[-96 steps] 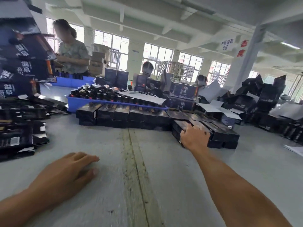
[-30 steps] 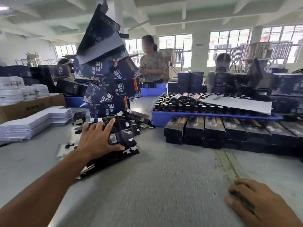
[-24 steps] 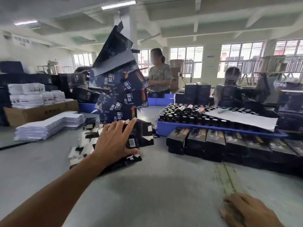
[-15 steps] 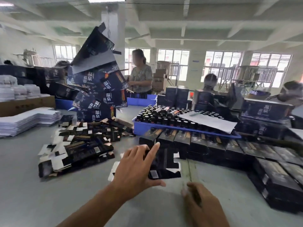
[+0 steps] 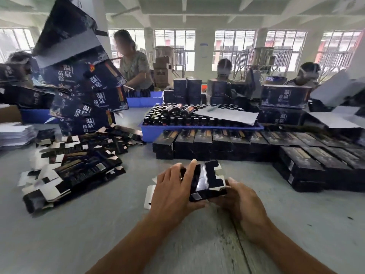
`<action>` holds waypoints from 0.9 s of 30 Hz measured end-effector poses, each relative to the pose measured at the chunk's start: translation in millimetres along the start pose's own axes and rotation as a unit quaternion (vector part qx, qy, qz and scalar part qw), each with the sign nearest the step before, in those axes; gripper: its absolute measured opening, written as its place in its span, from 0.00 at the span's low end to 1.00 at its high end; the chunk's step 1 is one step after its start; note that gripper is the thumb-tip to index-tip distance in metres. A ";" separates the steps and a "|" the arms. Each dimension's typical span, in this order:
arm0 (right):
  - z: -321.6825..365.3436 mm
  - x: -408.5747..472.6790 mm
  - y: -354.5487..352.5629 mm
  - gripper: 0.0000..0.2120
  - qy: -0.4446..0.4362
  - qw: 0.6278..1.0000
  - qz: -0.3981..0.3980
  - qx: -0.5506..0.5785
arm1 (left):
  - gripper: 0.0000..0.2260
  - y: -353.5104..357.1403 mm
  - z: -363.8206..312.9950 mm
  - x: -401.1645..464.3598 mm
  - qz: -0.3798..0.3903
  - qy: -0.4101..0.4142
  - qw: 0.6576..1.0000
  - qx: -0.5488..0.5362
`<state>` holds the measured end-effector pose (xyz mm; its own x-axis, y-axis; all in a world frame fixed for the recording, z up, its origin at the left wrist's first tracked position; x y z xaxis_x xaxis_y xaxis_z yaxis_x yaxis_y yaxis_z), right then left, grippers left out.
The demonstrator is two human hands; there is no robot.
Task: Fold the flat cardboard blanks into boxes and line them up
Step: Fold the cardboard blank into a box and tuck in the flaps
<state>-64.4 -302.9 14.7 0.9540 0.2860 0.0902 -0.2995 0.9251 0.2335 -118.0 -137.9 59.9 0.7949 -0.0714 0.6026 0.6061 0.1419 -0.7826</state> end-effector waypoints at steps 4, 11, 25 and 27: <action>-0.1 2.4 -2.3 0.18 -0.002 1.000 0.011 0.009 | 0.51 2.0 -5.7 -2.0 -0.024 0.020 0.999 -0.013; -2.7 2.5 -15.1 0.17 -0.003 1.000 -0.009 0.007 | 0.50 1.8 -6.1 -5.0 -0.043 0.024 0.999 -0.024; 20.0 -6.6 -10.9 0.06 -0.072 0.993 -0.023 -0.095 | 0.41 -4.5 -8.2 -8.0 -0.104 0.036 0.992 -0.055; 27.3 -7.0 -5.1 0.06 -0.096 0.985 -0.008 -0.141 | 0.38 -5.5 -10.0 -8.6 -0.119 0.047 0.988 -0.082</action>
<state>-70.0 -316.3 39.3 0.9293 0.2442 0.2771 -0.2429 0.9692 -0.0394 -127.8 -147.9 57.4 0.6243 -0.1752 0.7613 0.7666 -0.0503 -0.6402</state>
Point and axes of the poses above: each hand's wrist, its own x-axis towards the middle knuckle, its own y-axis out of the palm, z = x × y, the point moved 7 cm from there along x, towards the middle knuckle, and after that the axes turned 8 degrees about x, right-handed, at the moved point
